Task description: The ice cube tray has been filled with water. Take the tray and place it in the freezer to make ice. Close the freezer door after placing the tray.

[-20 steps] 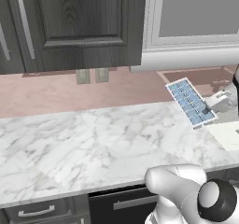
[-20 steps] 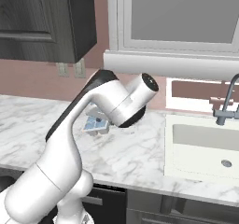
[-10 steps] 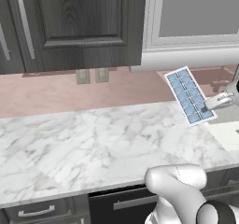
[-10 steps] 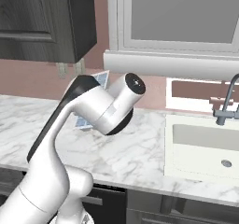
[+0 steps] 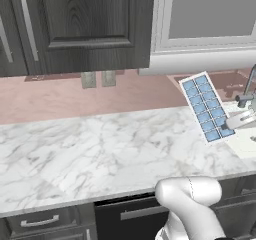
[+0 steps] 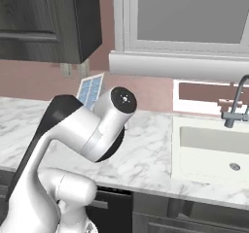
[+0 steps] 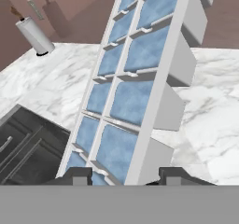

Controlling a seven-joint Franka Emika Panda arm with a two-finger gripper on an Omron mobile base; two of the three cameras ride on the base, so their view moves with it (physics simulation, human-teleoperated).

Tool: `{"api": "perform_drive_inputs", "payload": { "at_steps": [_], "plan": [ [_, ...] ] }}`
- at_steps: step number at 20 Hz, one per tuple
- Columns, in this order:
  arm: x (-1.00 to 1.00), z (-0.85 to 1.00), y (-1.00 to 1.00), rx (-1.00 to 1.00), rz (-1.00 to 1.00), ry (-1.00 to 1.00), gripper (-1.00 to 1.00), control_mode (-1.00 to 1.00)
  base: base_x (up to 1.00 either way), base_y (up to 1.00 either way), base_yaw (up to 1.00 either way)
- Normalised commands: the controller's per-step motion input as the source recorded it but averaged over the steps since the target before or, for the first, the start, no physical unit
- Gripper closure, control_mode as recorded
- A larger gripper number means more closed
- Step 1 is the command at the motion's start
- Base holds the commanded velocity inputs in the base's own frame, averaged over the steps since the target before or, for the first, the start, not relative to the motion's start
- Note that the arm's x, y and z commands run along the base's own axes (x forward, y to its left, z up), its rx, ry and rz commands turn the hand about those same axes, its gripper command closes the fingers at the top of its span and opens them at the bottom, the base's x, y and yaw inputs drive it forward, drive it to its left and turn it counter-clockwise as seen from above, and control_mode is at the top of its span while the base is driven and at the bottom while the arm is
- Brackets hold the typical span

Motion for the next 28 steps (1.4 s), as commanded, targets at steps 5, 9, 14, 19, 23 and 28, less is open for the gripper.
{"api": "perform_drive_inputs", "payload": {
  "at_steps": [5,9,14,19,23,28],
  "plan": [
    [0.0,0.0,0.0,0.0,0.0,0.0,1.0,1.0,-0.89,0.0,0.0],
    [0.0,0.0,0.0,0.0,0.0,0.0,1.0,1.0,-0.67,-0.07,-0.02],
    [0.0,0.0,0.0,0.0,0.0,0.0,1.0,1.0,-0.48,-0.31,-0.16],
    [0.0,0.0,0.0,0.0,0.0,0.0,1.0,1.0,-0.25,-0.23,-0.28],
    [0.0,0.0,0.0,0.0,0.0,0.0,1.0,1.0,-0.12,-0.19,-0.34],
    [0.0,0.0,0.0,0.0,0.0,0.0,1.0,1.0,-0.17,-0.12,-0.37]
  ]
}}
